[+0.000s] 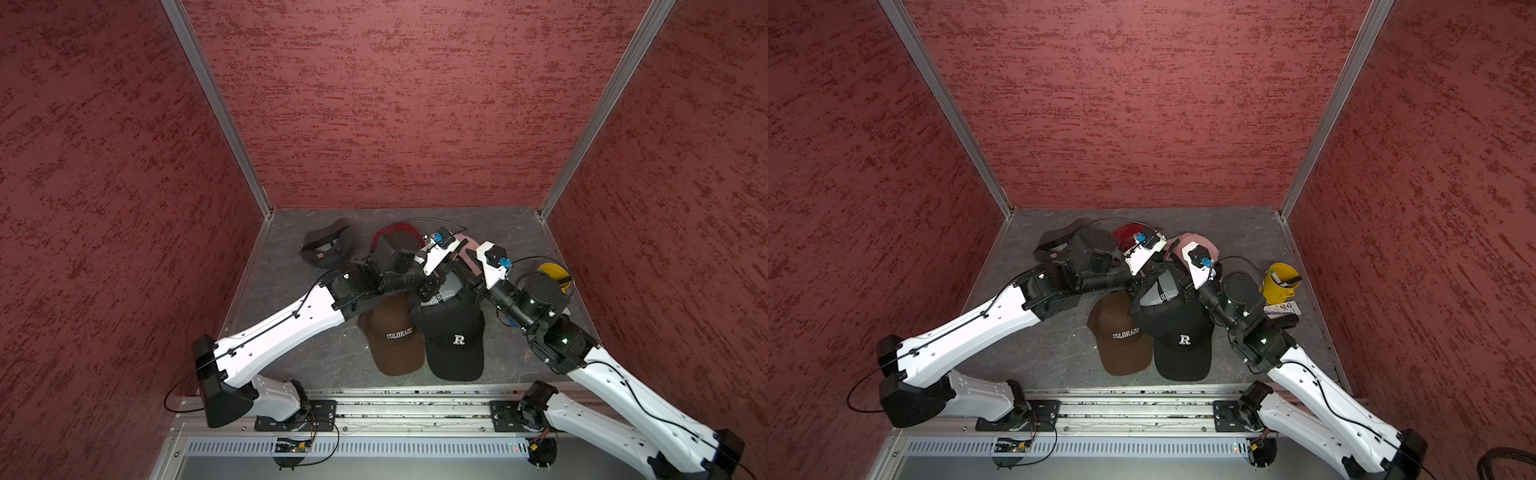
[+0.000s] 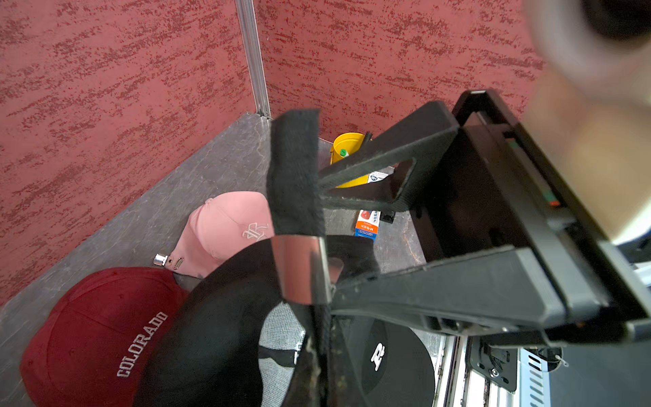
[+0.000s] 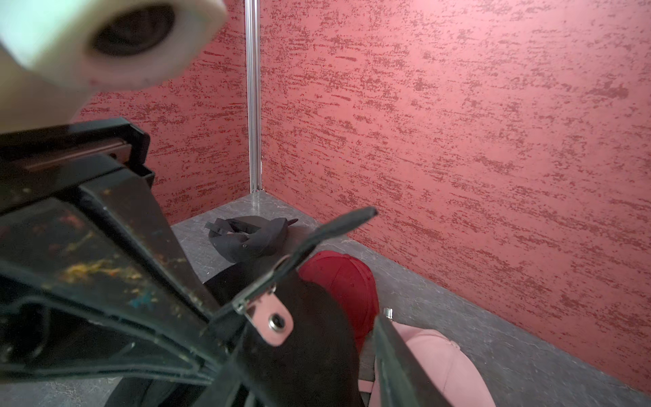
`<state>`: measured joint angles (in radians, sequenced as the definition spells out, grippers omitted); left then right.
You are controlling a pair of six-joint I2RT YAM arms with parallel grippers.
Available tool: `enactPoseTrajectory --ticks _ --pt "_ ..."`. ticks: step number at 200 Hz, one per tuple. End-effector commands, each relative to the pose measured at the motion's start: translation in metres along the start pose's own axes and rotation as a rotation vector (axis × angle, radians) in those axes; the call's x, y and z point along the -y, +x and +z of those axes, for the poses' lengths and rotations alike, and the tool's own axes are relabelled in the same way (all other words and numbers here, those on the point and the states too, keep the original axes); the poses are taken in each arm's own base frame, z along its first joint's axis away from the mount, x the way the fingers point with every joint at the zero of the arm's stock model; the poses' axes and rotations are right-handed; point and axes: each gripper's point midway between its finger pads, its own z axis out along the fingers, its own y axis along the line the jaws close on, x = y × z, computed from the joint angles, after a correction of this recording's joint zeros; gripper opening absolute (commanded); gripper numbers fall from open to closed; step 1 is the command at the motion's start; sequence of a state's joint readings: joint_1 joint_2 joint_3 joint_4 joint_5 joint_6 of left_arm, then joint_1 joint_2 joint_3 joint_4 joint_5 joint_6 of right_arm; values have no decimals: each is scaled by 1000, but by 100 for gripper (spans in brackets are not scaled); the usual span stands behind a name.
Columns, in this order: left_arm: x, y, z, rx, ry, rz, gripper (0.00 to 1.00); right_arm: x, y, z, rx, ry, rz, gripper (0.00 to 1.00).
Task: Open the adjustable buckle of the baseball cap
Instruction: Pull the adjustable strap on the baseball cap.
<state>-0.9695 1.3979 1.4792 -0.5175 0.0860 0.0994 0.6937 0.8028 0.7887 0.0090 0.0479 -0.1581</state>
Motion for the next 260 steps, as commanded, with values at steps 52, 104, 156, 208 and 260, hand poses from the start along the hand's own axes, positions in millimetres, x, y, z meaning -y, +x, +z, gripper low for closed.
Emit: enactPoseTrajectory --ticks 52,104,156,208,260 --pt "1 -10 -3 16 -16 25 0 2 -7 -1 31 10 33 34" --pt "5 -8 1 6 -8 26 0 7 -13 -1 81 35 96 17" --pt "12 -14 0 25 20 0 0 11 -17 -1 125 51 173 8" --pt "17 -20 4 42 19 -4 0 13 -22 -2 165 57 241 3" --pt "9 -29 -7 57 -27 16 0 11 -7 -3 106 60 139 26"
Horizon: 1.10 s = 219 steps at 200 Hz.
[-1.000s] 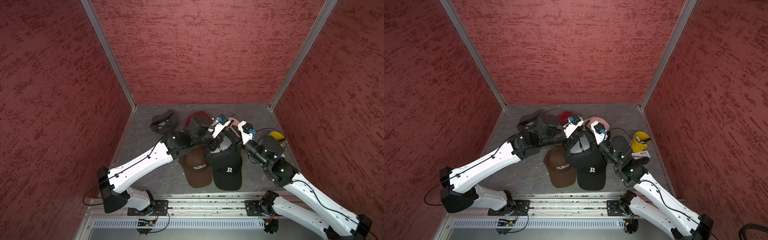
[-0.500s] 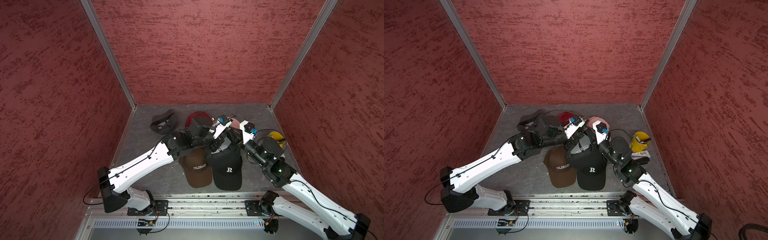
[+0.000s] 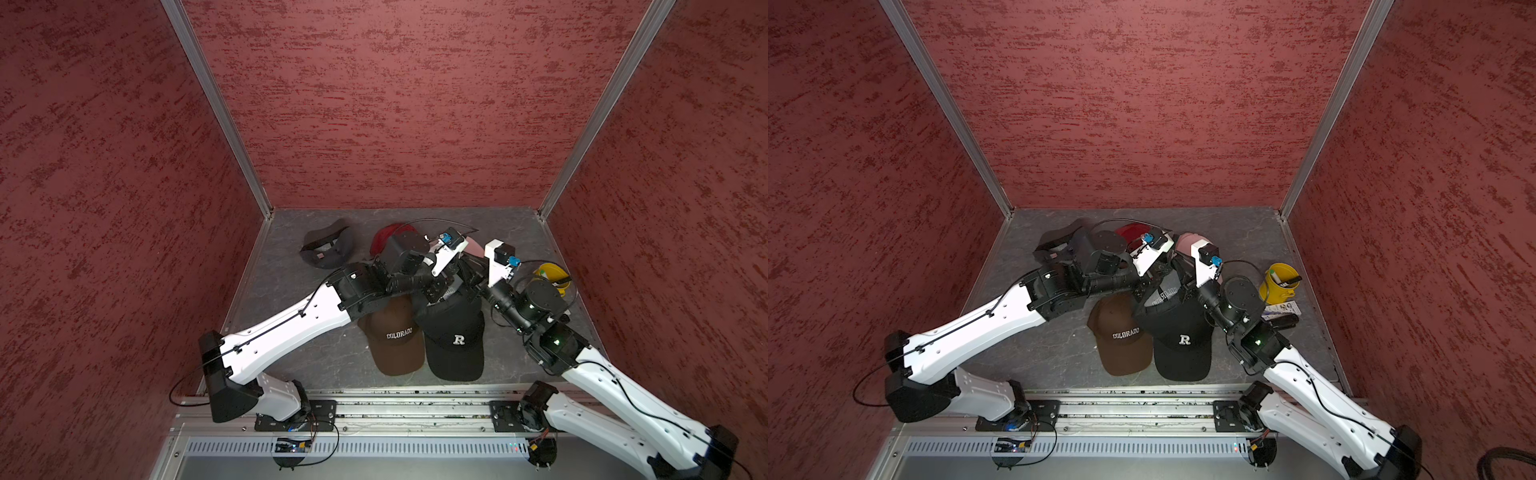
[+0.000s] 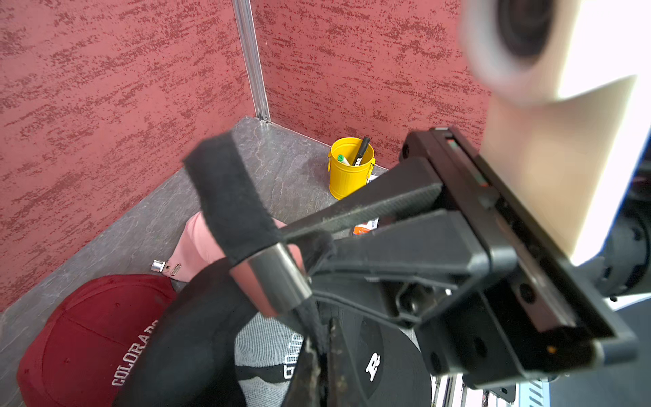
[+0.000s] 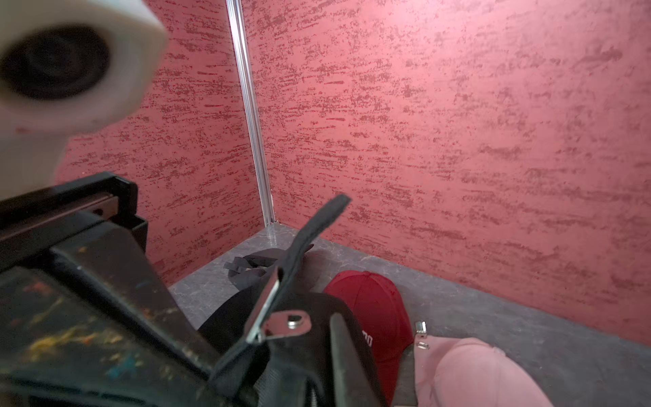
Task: Open the adjustable buckle of the baseball cap
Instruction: Pull the adjustable strap on the baseball cap.
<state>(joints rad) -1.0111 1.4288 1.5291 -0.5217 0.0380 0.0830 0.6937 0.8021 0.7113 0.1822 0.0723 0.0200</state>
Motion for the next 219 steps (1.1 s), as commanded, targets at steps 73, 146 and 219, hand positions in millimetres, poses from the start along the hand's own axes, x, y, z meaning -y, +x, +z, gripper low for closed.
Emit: enactPoseTrajectory --ticks 73,146,219 --pt "-5 -15 -13 0 -15 42 0 -1 -5 -11 -52 -14 -255 38" --pt "-5 -9 -4 -54 -11 53 0 -1 -18 -15 -21 -9 -327 38" --pt "-6 -7 6 -83 -2 58 0 -4 -20 -15 -10 -26 -328 25"
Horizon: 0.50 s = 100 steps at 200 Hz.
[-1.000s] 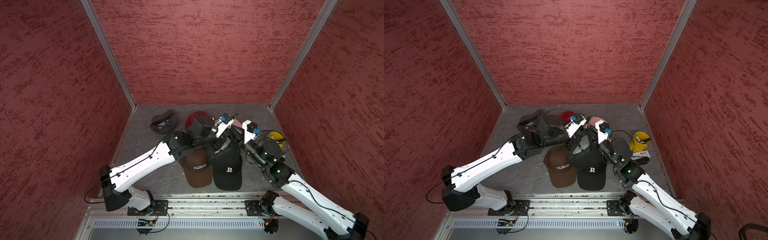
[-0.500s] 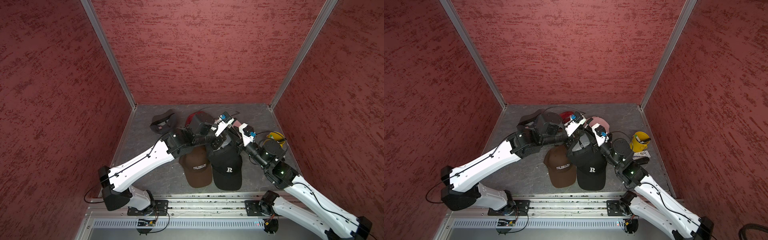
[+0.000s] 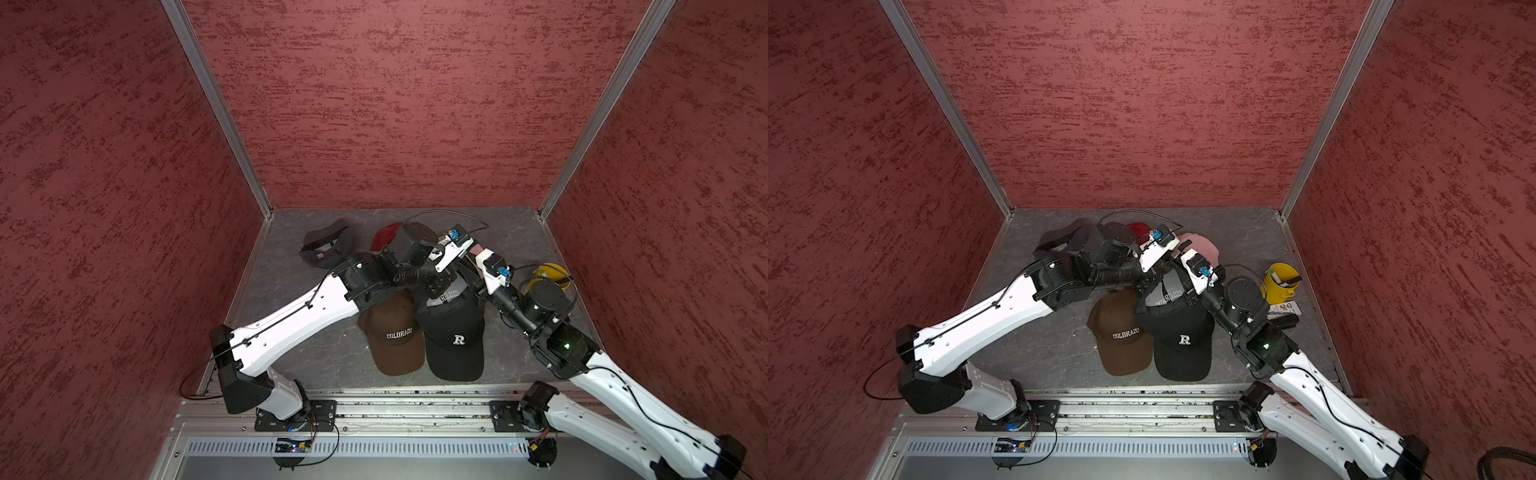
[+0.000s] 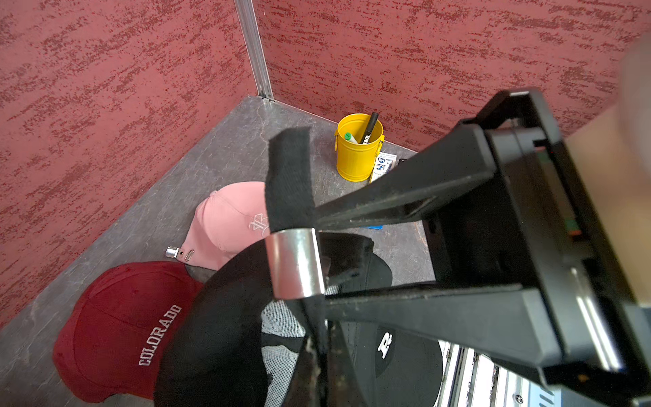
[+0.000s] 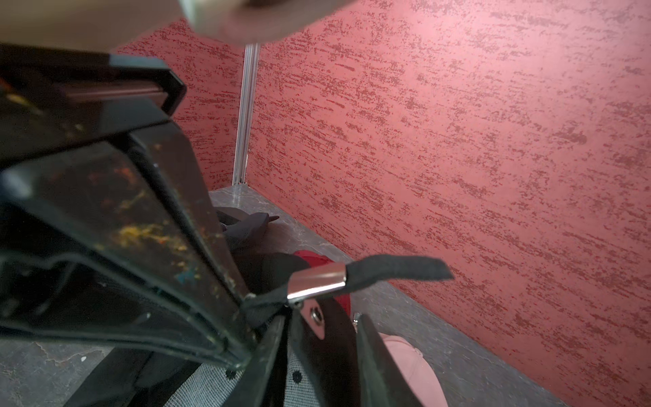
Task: Open the adjustable buckle of the baseball cap
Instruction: Pull the adjustable strap on the baseball cap.
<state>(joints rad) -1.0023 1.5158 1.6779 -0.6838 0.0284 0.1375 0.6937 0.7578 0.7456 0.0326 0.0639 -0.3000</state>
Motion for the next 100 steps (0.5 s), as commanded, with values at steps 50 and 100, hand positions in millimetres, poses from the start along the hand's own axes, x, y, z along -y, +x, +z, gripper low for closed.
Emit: enactPoseTrajectory --ticks 50,100 --pt "-4 -9 0 14 16 -5 0 2 -23 -7 68 -7 22 14" --pt "-4 -5 3 10 19 -13 0 5 -19 -4 76 12 87 6"
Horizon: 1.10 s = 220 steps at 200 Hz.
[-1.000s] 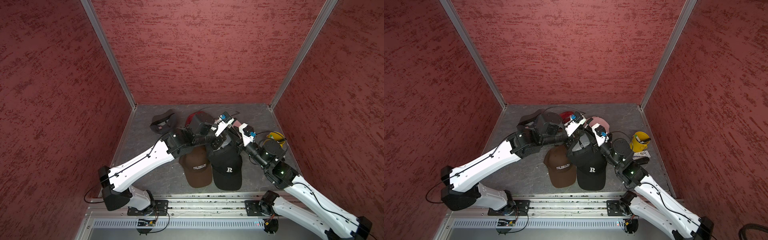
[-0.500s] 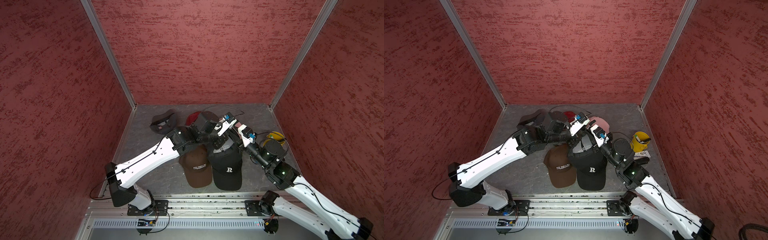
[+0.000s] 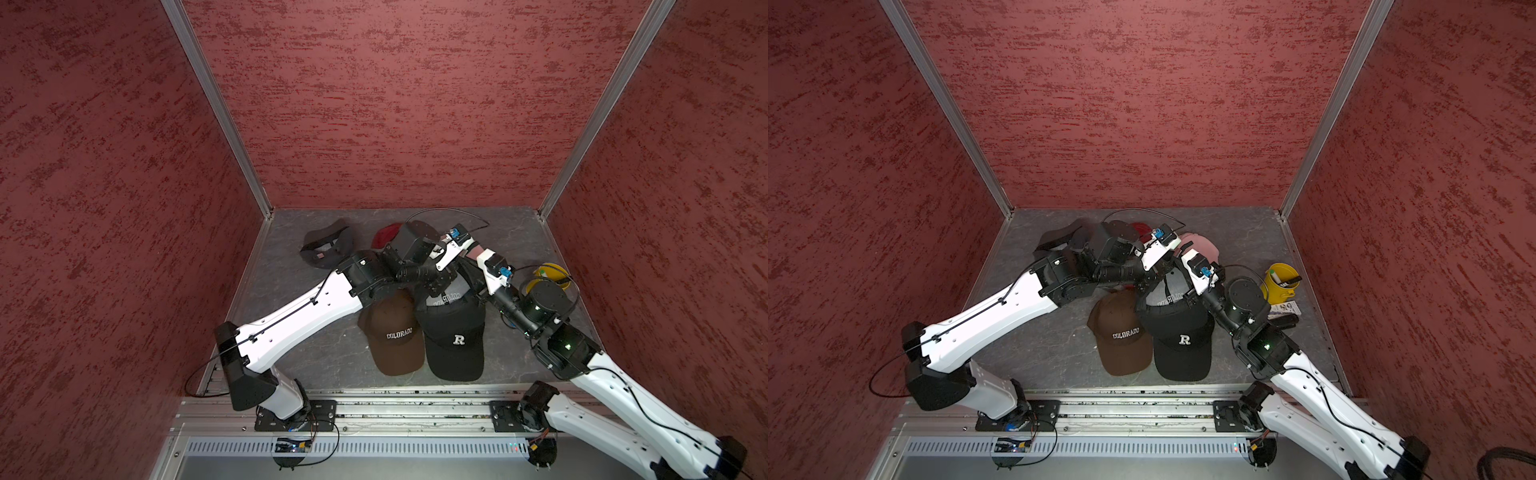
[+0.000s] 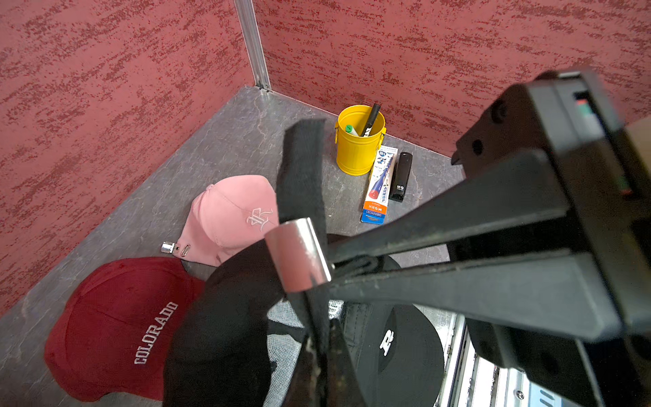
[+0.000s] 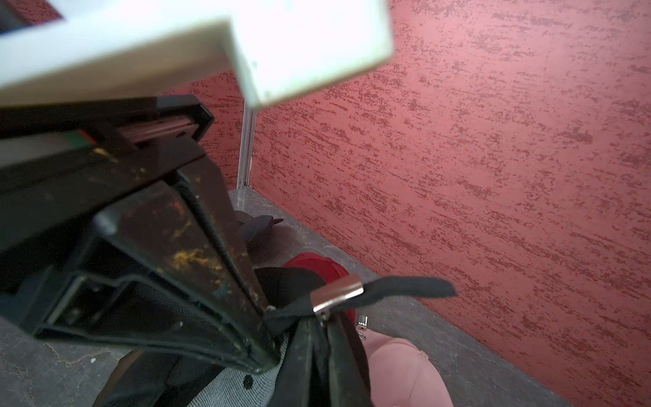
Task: Open the adjustable buckle of the baseball cap
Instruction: Pull the adjustable strap on the baseball cap.
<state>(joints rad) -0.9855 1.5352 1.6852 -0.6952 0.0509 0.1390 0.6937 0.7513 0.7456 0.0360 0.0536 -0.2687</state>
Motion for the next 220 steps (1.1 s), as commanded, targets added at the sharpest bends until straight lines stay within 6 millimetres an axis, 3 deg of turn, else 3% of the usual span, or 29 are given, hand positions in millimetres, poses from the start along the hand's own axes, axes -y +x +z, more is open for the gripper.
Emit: enactPoseTrajectory --ticks 1,97,220 --pt "0 -10 -4 32 9 -5 0 5 -16 -2 65 21 58 6" --pt "-2 2 0 37 -12 -14 0 38 -21 -6 112 202 245 2" --pt "-13 -6 -11 202 -1 -92 0 64 -42 -19 147 321 371 0"
